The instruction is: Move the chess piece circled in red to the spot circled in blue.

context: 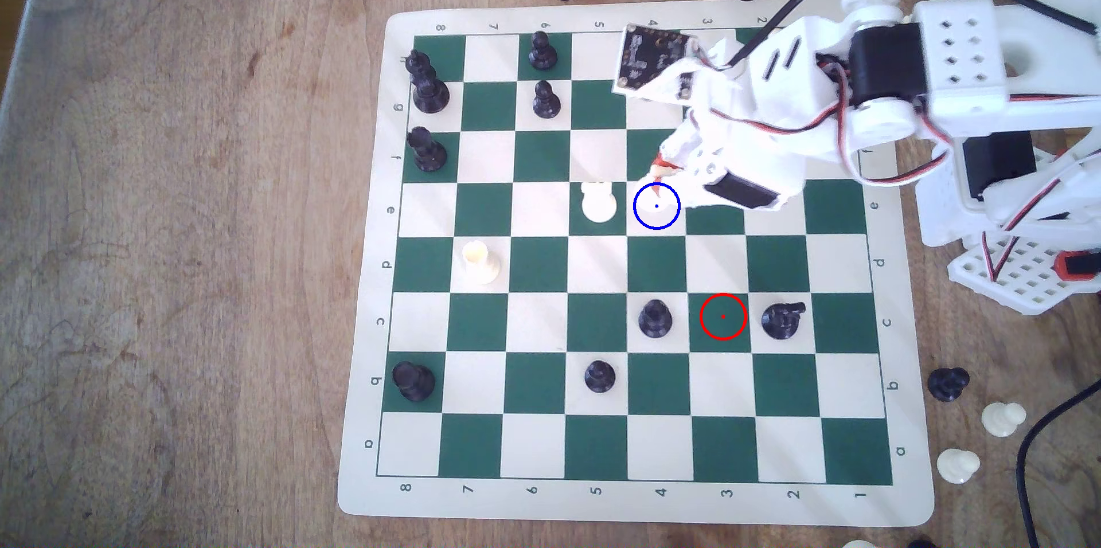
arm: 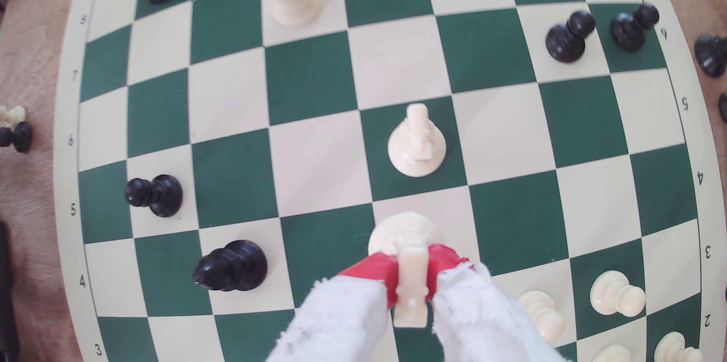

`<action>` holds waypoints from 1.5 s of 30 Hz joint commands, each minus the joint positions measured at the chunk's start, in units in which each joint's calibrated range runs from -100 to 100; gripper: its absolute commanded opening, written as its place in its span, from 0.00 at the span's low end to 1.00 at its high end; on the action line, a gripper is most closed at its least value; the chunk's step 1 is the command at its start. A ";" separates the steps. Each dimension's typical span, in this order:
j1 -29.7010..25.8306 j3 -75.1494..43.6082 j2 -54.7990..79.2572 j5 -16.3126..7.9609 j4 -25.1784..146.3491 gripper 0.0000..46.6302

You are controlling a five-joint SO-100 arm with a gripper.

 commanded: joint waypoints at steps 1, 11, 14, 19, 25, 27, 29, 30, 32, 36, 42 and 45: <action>0.92 -1.06 4.55 0.29 -4.02 0.01; 0.69 -0.88 12.87 0.34 -8.60 0.01; 0.61 -0.88 14.49 0.39 -8.85 0.01; 0.92 -0.88 16.35 0.78 -9.42 0.01; 1.70 -0.88 17.37 1.27 -10.65 0.01; 1.70 -0.88 17.63 1.37 -10.65 0.01; 1.70 -0.88 17.97 1.47 -10.65 0.01; 1.70 -0.88 18.22 1.51 -10.65 0.01; 1.70 -0.88 18.64 1.66 -10.65 0.05; 2.25 -1.24 18.73 2.20 -10.57 0.39; 2.56 -1.69 15.93 2.83 -7.95 0.43; 2.25 -1.69 12.02 2.83 -4.84 0.43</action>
